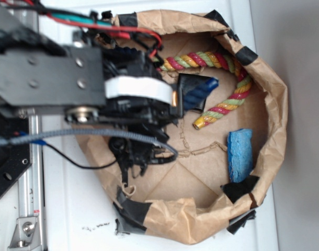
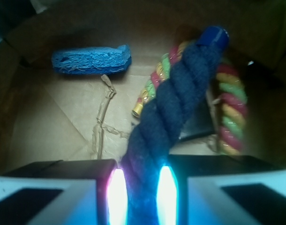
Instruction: Grab the blue rope.
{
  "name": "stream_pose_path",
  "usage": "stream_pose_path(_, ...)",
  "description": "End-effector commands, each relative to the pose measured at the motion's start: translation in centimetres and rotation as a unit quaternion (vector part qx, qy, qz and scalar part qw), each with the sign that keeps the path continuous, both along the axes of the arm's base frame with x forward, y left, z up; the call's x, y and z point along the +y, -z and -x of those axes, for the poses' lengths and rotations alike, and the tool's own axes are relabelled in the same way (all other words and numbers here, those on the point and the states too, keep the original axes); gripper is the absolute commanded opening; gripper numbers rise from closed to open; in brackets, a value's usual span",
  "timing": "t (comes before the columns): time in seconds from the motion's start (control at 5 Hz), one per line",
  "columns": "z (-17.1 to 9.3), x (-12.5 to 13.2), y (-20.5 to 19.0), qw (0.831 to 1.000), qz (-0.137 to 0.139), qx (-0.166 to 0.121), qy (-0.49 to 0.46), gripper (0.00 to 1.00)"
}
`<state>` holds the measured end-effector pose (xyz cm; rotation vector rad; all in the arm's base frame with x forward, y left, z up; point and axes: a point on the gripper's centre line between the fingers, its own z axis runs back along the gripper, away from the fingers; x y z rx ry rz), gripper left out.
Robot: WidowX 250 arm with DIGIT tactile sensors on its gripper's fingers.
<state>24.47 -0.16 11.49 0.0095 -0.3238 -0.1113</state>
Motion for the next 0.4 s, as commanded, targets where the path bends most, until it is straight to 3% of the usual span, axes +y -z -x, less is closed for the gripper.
stream_pose_path(0.0, -1.19, 0.82, -5.69, 1.0, 0.007, -0.02, -0.013, 0.0)
stream_pose_path(0.2, -0.45, 0.23, -5.49, 1.0, -0.013, -0.01, -0.002, 0.0)
